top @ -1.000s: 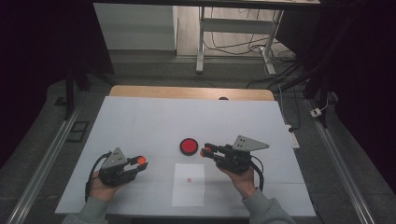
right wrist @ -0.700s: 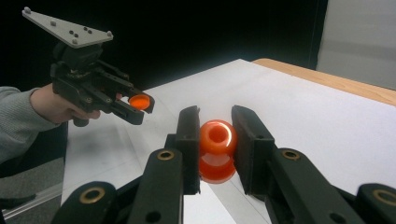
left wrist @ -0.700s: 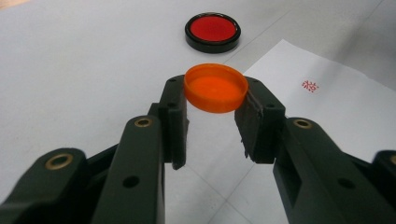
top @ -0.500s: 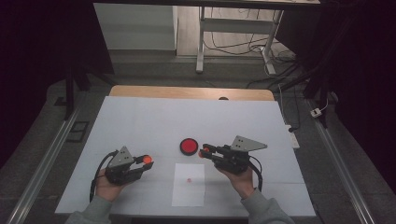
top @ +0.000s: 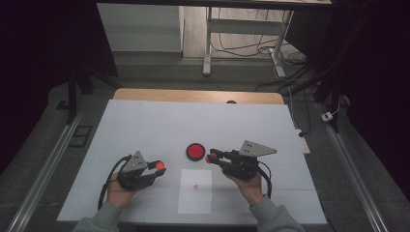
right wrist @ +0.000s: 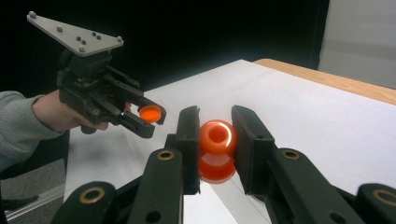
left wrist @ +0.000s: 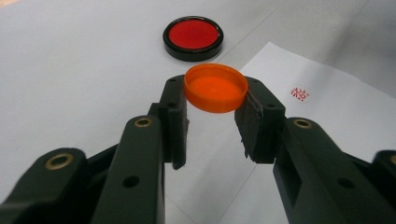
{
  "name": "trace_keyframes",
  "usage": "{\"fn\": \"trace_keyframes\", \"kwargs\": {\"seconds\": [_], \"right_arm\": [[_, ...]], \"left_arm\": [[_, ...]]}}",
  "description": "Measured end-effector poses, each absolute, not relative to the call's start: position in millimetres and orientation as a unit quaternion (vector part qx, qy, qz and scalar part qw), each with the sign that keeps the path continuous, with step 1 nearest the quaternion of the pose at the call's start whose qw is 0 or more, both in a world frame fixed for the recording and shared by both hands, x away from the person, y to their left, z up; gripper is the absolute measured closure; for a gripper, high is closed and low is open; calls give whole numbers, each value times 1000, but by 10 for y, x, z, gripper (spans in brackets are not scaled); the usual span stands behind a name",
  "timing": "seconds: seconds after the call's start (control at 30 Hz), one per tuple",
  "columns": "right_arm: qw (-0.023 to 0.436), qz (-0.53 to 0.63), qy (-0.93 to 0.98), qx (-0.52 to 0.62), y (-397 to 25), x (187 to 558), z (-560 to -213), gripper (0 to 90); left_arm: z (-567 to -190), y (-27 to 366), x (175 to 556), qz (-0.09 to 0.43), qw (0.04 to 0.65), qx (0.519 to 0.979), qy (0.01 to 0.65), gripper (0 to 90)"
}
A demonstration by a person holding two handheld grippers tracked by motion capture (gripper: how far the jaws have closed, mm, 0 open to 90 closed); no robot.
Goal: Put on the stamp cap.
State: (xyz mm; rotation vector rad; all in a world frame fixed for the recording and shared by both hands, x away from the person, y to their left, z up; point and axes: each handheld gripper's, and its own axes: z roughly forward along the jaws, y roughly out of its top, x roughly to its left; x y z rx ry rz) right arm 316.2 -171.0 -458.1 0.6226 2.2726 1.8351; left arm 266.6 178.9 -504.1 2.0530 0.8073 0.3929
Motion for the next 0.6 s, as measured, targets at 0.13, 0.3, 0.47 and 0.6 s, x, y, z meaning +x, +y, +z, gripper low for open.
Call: {"fn": "trace_keyframes", "kwargs": {"seconds": [0.13,0.3,0.47,0.6], "right_arm": [[76,613,758,208,-1703,3156,-4580,723],[76,613,759,207,-1697,3157,-4583,723],[76,612,759,207,-1692,3157,-4584,723],[76,613,759,206,-1685,3154,-4583,723]], "left_arm": [[-5042,1741,2680,157,434,828,319,644],[-5051,1685,2709,154,434,830,315,644],[-5036,1622,2735,154,435,831,310,644],[-5015,1554,2760,154,436,834,302,644]]}}
